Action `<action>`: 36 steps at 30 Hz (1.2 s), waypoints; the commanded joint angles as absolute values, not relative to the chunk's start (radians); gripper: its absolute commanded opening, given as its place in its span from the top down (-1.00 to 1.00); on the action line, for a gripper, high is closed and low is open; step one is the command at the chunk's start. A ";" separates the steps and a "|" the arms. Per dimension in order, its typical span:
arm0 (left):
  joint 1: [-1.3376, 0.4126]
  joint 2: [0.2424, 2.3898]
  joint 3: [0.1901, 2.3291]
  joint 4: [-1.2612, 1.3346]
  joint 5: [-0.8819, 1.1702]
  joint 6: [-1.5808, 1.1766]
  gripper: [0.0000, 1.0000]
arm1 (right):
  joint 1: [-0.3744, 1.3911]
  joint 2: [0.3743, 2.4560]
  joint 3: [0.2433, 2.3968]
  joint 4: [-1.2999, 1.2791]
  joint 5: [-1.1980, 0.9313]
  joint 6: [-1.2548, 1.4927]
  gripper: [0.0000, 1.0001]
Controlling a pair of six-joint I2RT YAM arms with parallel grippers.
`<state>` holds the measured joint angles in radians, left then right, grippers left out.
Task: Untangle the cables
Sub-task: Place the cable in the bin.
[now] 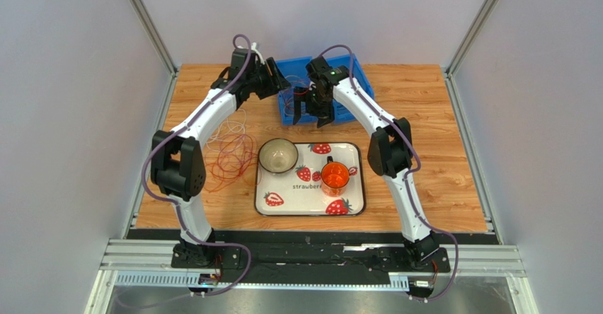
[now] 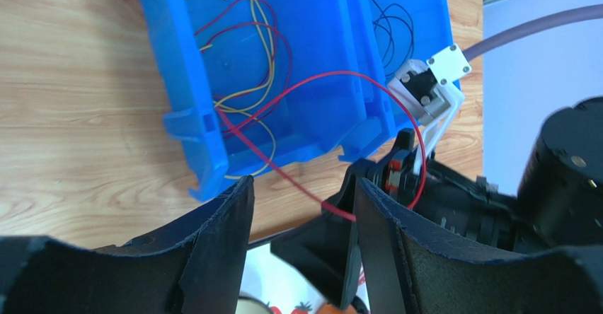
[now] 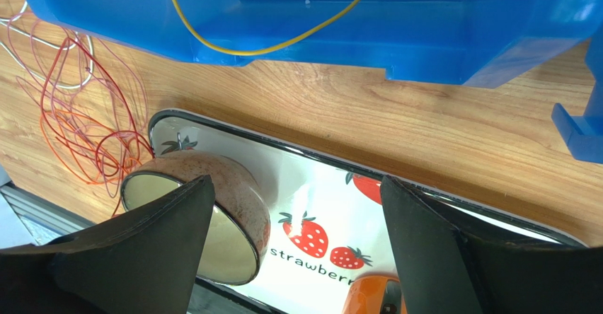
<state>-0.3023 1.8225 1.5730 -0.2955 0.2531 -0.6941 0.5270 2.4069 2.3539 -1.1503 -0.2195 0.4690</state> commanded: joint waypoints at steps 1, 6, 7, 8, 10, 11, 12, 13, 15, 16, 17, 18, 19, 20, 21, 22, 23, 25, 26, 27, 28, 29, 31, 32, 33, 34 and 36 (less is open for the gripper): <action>-0.328 1.864 1.660 -0.275 0.259 -0.744 -0.23 | 0.534 2.361 2.364 -1.154 -0.239 0.449 -0.84; -0.331 1.913 1.692 -0.296 0.227 -0.787 0.09 | 0.534 2.367 2.368 -1.150 -0.253 0.449 -0.83; -0.331 1.917 1.695 -0.298 0.216 -0.790 0.31 | 0.532 2.368 2.368 -1.149 -0.255 0.449 -0.84; -0.331 1.927 1.700 -0.301 0.209 -0.792 0.48 | 0.534 2.368 2.368 -1.150 -0.255 0.449 -0.83; -0.331 1.936 1.716 -0.313 0.195 -0.795 0.83 | 0.534 2.364 2.364 -1.149 -0.258 0.446 -0.83; -0.331 1.947 1.724 -0.314 0.192 -0.795 0.94 | 0.532 2.364 2.359 -1.149 -0.259 0.448 -0.83; -0.331 1.951 1.742 -0.321 0.192 -0.799 1.00 | 0.534 2.362 2.356 -1.150 -0.258 0.445 -0.83; -0.331 1.962 1.755 -0.327 0.189 -0.801 1.00 | 0.534 2.359 2.352 -1.149 -0.259 0.442 -0.83; -0.331 1.974 1.787 -0.333 0.183 -0.808 1.00 | 0.534 2.353 2.333 -1.149 -0.264 0.439 -0.82; -0.330 1.989 1.798 -0.333 0.176 -0.811 1.00 | 0.532 2.347 2.323 -1.150 -0.265 0.434 -0.82; -0.330 1.997 1.833 -0.339 0.173 -0.813 1.00 | 0.534 2.342 2.300 -1.150 -0.273 0.431 -0.82; -0.330 2.008 1.853 -0.344 0.173 -0.813 1.00 | 0.532 2.338 2.287 -1.150 -0.273 0.430 -0.81; -0.328 2.034 1.876 -0.348 0.176 -0.811 1.00 | 0.535 2.324 2.270 -1.150 -0.276 0.422 -0.82; -0.328 2.049 1.926 -0.359 0.179 -0.811 1.00 | 0.535 2.319 2.241 -1.149 -0.278 0.419 -0.81; -0.327 2.063 1.952 -0.365 0.184 -0.811 1.00 | 0.537 2.313 2.224 -1.149 -0.278 0.416 -0.81; -0.325 2.095 1.980 -0.371 0.189 -0.815 1.00 | 0.537 2.307 2.211 -1.149 -0.279 0.411 -0.81; -0.325 2.111 2.027 -0.386 0.192 -0.825 1.00 | 0.537 2.300 2.200 -1.149 -0.281 0.402 -0.81; -0.318 2.149 2.066 -0.391 0.218 -0.845 1.00 | 0.537 2.293 2.177 -1.157 -0.276 0.396 -0.81; -0.318 2.158 2.097 -0.390 0.221 -0.851 1.00 | 0.537 2.287 2.172 -1.164 -0.278 0.390 -0.80; -0.318 2.169 2.114 -0.393 0.216 -0.848 1.00 | 0.540 2.286 2.169 -1.172 -0.279 0.387 -0.81; -0.318 2.187 2.129 -0.396 0.207 -0.845 1.00 | 0.540 2.283 2.164 -1.178 -0.279 0.384 -0.81; -0.316 2.198 2.156 -0.405 0.203 -0.842 1.00 | 0.541 2.272 2.161 -1.181 -0.282 0.377 -0.81; -0.314 2.230 2.183 -0.413 0.192 -0.835 1.00 | 0.545 2.257 2.149 -1.195 -0.278 0.365 -0.81; -0.313 2.243 2.201 -0.411 0.192 -0.827 1.00 | 0.546 2.247 2.145 -1.198 -0.279 0.364 -0.81; -0.311 2.252 2.209 -0.411 0.193 -0.825 1.00 | 0.546 2.221 2.137 -1.198 -0.282 0.357 -0.82; -0.310 2.273 2.215 -0.410 0.192 -0.824 1.00 | 0.545 2.211 2.132 -1.200 -0.279 0.354 -0.83; -0.307 2.295 2.230 -0.408 0.196 -0.822 1.00 | 0.545 2.182 2.141 -1.216 -0.262 0.350 -0.86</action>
<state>-0.3172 2.2528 2.1727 -0.3973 0.2001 -0.8284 0.5365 2.3081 2.1357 -1.1805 -0.2623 0.3855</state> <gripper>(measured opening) 0.009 0.918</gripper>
